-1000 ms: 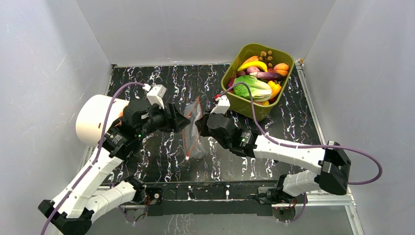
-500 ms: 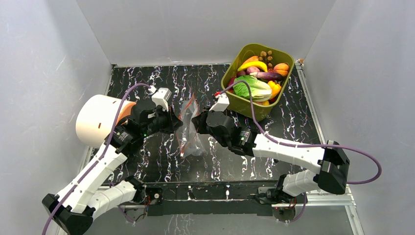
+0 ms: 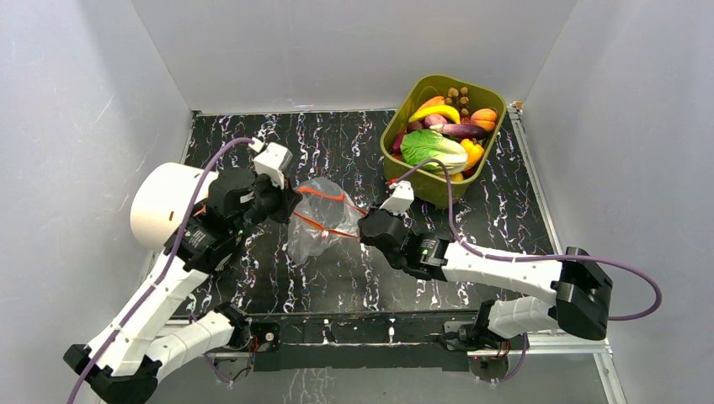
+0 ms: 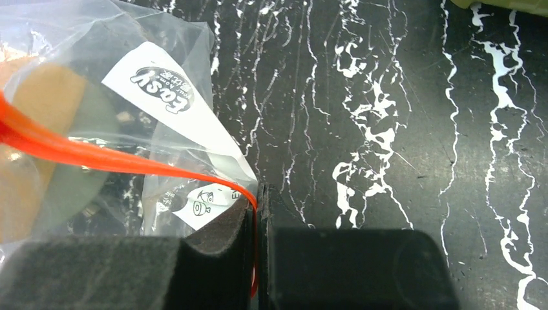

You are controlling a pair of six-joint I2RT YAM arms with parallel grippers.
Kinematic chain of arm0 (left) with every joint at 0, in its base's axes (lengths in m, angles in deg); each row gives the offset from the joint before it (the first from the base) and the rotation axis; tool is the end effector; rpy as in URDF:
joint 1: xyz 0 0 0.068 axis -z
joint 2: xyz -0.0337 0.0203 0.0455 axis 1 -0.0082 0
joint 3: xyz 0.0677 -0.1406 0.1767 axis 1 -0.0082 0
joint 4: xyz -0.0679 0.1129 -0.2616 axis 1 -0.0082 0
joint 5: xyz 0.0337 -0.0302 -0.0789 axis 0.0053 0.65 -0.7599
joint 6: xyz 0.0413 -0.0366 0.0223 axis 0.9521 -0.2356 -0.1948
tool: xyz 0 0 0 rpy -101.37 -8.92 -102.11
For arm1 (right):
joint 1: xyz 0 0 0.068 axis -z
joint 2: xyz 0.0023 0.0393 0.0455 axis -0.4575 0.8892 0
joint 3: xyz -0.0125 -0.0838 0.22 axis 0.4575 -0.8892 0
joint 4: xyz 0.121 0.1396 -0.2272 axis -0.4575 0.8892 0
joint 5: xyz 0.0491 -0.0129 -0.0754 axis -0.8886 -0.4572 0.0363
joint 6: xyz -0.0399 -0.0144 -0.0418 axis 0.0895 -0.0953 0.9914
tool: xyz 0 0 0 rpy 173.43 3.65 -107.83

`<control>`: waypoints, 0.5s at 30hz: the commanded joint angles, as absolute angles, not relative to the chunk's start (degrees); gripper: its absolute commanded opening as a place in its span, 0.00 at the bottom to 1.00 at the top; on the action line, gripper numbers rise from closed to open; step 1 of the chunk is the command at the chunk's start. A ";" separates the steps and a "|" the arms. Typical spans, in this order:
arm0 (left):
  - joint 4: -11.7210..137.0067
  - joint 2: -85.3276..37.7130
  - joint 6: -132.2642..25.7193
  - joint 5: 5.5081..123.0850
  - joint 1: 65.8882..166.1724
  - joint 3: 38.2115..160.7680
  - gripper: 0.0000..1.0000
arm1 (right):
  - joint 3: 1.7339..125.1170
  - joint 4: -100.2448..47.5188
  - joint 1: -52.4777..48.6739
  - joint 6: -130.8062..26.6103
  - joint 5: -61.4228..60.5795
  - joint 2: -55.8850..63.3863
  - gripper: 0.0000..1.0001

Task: Place the food in the zip-top bag and seal the zipper
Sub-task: Open the zipper of the food storage bag.

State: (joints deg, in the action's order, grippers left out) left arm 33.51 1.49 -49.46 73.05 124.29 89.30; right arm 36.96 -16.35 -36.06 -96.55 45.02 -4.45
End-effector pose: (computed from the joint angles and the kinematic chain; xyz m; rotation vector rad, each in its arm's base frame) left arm 0.2047 -0.1417 0.3717 0.4295 1.8160 -0.5105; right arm 0.1687 0.2756 0.2108 0.1533 2.0687 0.5292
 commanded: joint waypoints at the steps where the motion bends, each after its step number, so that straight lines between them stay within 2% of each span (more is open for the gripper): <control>1: 34.56 1.31 -47.11 67.26 124.11 86.01 0.00 | 35.21 -17.14 -35.79 -97.64 46.26 -3.27 0.01; 10: 40.04 4.73 -50.95 60.15 124.07 77.84 0.00 | 37.82 -21.59 -35.79 -82.85 39.38 -7.34 0.47; 15: 39.77 5.61 -50.93 59.57 124.12 76.24 0.00 | 42.34 -17.84 -35.56 -74.02 38.08 -10.85 0.84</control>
